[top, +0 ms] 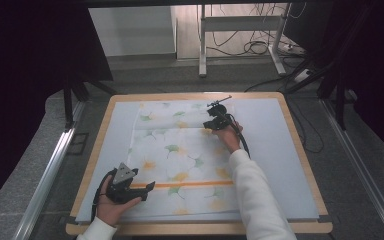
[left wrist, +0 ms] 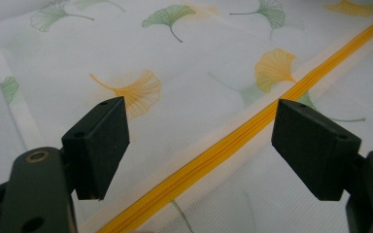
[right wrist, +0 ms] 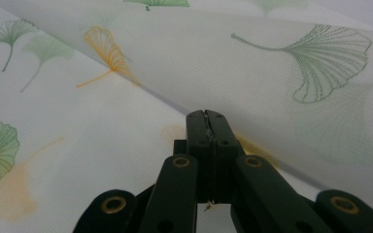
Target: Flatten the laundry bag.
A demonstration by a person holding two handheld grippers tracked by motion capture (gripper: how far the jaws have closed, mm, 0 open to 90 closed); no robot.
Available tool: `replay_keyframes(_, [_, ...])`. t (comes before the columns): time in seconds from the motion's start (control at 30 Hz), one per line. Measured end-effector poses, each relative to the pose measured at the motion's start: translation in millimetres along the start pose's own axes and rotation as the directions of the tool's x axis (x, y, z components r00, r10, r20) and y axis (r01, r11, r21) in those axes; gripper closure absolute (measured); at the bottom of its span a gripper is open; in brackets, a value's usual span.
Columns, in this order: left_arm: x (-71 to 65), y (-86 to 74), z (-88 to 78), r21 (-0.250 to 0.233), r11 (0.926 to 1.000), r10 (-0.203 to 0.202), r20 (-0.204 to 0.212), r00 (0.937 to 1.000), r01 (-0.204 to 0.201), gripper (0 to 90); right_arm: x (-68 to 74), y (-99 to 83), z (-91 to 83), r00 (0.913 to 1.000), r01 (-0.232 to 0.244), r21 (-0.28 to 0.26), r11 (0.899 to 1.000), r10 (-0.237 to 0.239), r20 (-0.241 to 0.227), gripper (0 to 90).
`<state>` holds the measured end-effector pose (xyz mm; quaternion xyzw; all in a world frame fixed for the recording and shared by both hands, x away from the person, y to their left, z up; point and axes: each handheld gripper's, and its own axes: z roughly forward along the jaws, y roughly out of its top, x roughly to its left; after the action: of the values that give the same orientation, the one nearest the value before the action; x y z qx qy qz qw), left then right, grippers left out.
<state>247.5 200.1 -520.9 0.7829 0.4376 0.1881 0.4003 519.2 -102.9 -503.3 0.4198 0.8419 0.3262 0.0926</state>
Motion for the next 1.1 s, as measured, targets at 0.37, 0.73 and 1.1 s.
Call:
replay_keyframes(0.37, [3.2,-1.6,-0.6,0.003,1.0,-0.004,-0.004,1.0,0.004,21.1,-22.1,9.4,15.8,0.9939,-0.089,-0.035,0.995,0.091,0.061,89.0])
replay_keyframes(0.73, [3.7,-2.6,-2.7,0.001,1.0,-0.001,-0.001,1.0,0.001,21.1,-21.1,7.7,7.9,0.9936,-0.094,-0.056,0.994,0.098,0.057,89.0])
replay_keyframes(1.1, [2.0,-3.6,-3.8,-0.013,0.9998,-0.012,-0.015,0.9998,0.012,21.3,-6.6,-23.0,-41.7,0.9992,-0.034,-0.075,0.997,0.036,0.017,89.0])
